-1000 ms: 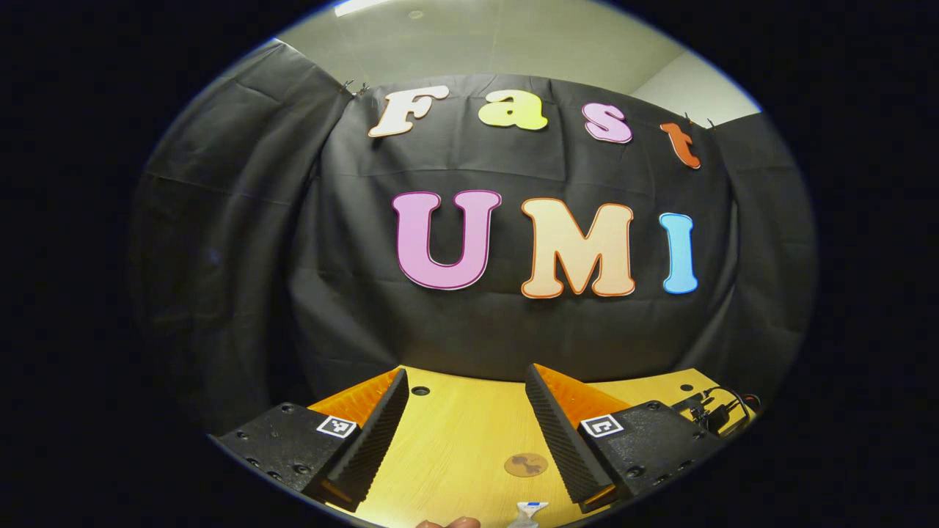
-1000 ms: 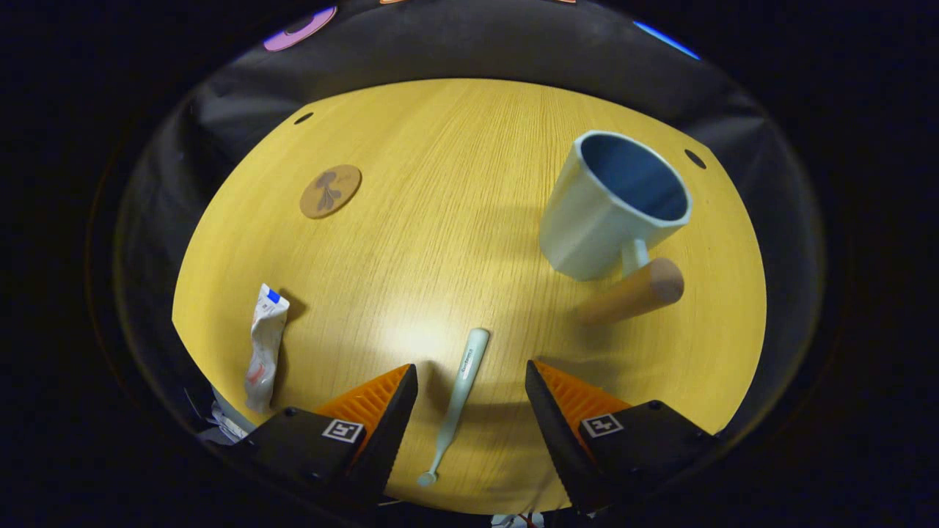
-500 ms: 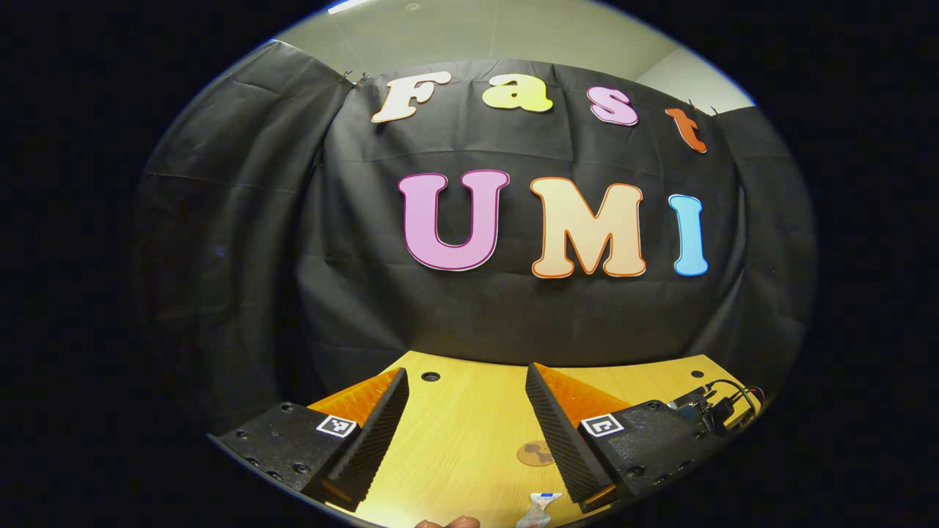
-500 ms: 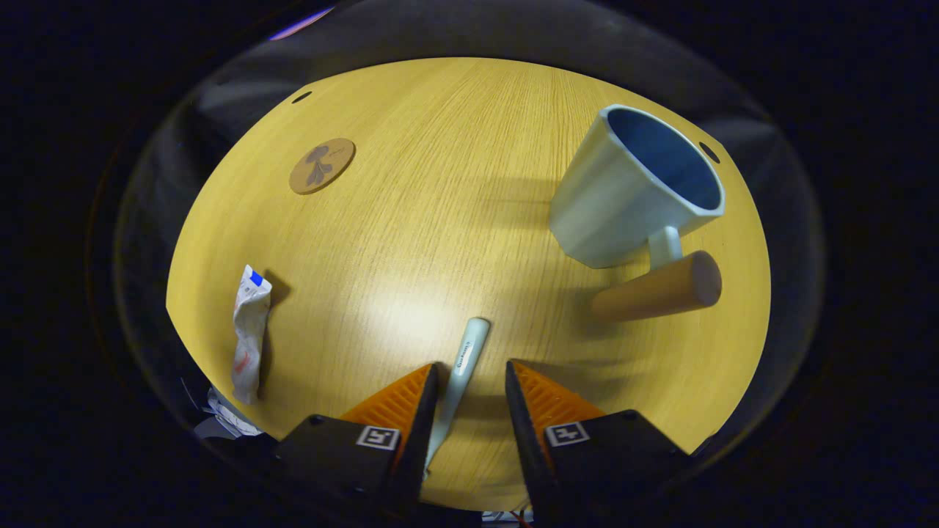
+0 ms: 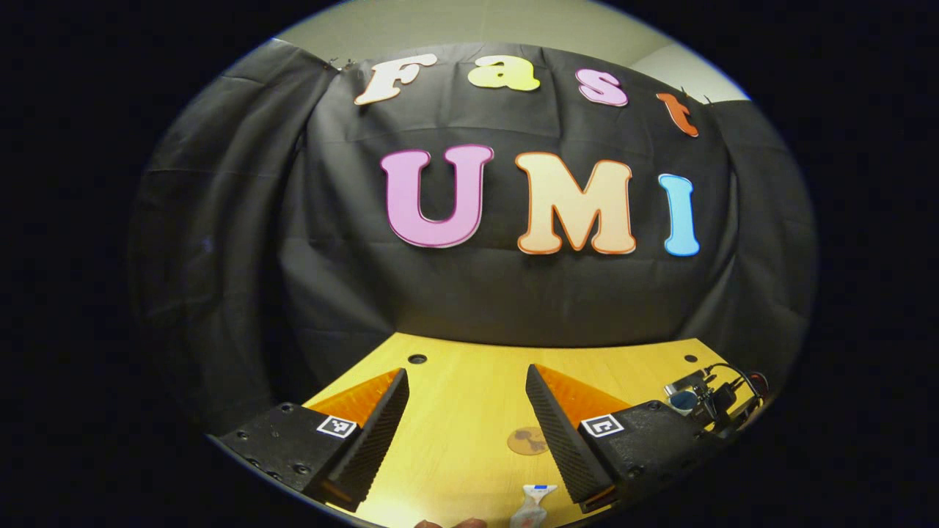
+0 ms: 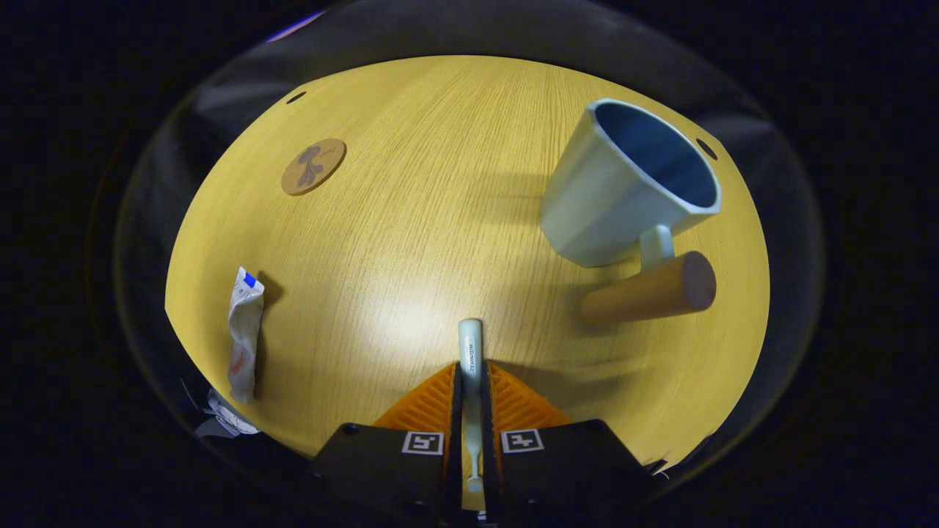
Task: Put the toothbrush and toothpaste on the desktop into the cup, then pick up the cup and place it on the coaster on the desktop.
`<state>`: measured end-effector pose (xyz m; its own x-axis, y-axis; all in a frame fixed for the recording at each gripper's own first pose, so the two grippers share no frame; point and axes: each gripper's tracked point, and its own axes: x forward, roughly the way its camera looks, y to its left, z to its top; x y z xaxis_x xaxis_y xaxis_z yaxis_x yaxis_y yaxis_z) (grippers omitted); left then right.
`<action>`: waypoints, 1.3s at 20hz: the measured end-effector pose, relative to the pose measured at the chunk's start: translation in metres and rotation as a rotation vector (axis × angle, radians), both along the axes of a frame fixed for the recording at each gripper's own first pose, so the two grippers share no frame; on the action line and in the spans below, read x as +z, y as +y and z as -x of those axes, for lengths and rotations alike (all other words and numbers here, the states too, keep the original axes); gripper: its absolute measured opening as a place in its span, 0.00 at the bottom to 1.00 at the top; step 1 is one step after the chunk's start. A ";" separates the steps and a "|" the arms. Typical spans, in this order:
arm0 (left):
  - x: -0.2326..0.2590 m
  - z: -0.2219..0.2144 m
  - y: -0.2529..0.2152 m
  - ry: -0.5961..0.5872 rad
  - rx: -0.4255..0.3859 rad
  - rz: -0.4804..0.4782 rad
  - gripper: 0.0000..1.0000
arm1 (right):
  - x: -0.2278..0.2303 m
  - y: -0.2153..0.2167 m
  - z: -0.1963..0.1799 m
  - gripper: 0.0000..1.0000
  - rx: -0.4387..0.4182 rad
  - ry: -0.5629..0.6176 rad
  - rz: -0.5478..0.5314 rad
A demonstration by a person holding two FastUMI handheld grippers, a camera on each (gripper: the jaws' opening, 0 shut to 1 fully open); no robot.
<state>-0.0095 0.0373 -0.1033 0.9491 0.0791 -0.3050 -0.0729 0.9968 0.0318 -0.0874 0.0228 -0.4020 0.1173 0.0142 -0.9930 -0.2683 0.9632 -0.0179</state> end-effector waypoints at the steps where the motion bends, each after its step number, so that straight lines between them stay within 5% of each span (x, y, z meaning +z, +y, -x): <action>1: -0.009 0.002 -0.005 0.028 -0.013 0.011 0.95 | 0.000 0.000 0.000 0.14 -0.003 -0.003 -0.003; 10: -0.115 0.025 -0.051 0.332 -0.151 0.019 0.96 | -0.001 0.001 0.000 0.14 -0.042 -0.006 -0.037; 26: -0.242 0.084 -0.073 0.771 -0.194 0.039 0.96 | -0.001 0.004 -0.003 0.14 -0.050 -0.056 -0.078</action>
<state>-0.0932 -0.0352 -0.3457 0.4648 -0.0899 -0.8808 0.1303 0.9909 -0.0324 -0.0847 0.0265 -0.4026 0.1753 0.0840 -0.9809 -0.2202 0.9745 0.0441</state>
